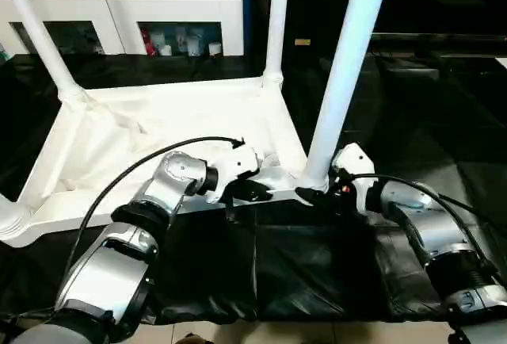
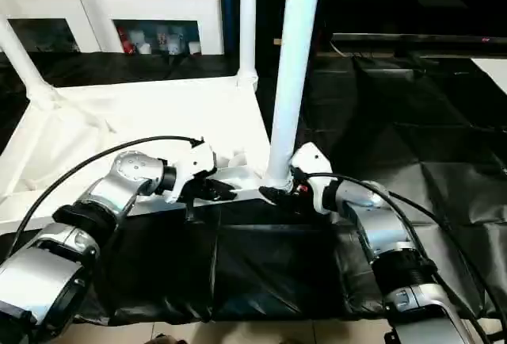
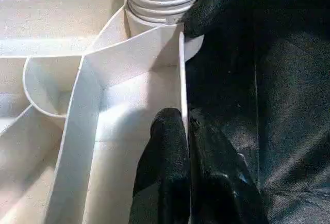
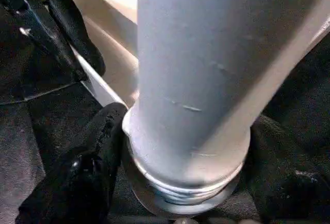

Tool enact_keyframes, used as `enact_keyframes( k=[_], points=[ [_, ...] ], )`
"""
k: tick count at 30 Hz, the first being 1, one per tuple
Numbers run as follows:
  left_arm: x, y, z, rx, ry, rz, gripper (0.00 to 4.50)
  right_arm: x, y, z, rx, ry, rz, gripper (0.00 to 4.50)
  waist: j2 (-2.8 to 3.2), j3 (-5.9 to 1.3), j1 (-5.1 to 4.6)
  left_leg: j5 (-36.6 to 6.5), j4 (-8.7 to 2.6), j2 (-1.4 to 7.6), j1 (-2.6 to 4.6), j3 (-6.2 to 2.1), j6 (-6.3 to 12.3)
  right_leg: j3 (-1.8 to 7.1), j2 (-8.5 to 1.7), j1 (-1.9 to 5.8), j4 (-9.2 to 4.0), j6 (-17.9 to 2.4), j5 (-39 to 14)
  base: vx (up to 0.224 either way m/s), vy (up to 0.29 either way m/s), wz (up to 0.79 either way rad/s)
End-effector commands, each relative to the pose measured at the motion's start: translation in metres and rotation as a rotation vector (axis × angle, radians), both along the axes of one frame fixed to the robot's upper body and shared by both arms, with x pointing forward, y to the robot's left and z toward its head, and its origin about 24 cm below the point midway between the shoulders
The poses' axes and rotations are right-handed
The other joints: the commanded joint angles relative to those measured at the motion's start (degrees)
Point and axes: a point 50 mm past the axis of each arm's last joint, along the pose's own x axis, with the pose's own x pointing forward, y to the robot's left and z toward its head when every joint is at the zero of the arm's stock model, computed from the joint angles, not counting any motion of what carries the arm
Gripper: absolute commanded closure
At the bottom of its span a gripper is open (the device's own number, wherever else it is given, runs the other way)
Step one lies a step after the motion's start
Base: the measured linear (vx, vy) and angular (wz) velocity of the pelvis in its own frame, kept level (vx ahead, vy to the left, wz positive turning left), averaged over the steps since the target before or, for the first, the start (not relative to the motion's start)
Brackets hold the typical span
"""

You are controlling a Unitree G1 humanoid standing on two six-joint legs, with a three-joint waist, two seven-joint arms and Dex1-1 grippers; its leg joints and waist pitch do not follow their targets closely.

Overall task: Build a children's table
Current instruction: Rotate leg to tighten

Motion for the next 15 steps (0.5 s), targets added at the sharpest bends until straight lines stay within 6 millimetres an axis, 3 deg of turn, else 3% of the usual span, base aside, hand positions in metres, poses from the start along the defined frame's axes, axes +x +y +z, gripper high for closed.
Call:
enact_keyframes(
  k=[1,3,8,15],
  points=[
    [-0.011,-0.0044,-0.0144,0.021,0.067,-0.057,4.5,0.0042,0.0047,0.0061,0.046,-0.005,-0.015,0.81,-0.97,-3.57,0.55,-14.28,-3.78,1.08,0.44,-0.57,3.32,1.46,-2.5,2.68,-4.52,-14.45,-12.42,0.0,0.0,0.0],
    [-0.0113,-0.0043,-0.0145,0.026,0.069,-0.061,4.5,0.0062,0.0042,0.0052,0.029,-0.01,-0.04,0.47,-0.95,-3.64,0.58,-14.3,-3.76,1.09,0.53,-0.54,3.08,1.48,-2.51,2.6,-4.52,-14.54,-12.21,0.0,0.0,0.0],
    [-0.0111,-0.0042,-0.0142,0.034,0.07,-0.067,4.5,0.0073,0.0054,0.0042,0.042,-0.001,-0.038,0.38,-0.82,-3.6,0.74,-14.35,-3.78,1.06,0.54,-0.49,2.83,1.54,-2.54,2.63,-4.53,-14.61,-11.88,0.0,0.0,0.0],
    [-0.0101,-0.0034,-0.0134,0.042,0.066,-0.066,4.5,0.0063,0.0072,0.0013,0.041,0.018,-0.025,1.12,-0.93,-3.54,0.84,-14.74,-3.88,1.09,0.53,-0.54,2.69,1.51,-2.58,2.61,-4.62,-14.1,-13.0,0.0,0.0,0.0]
  ],
)
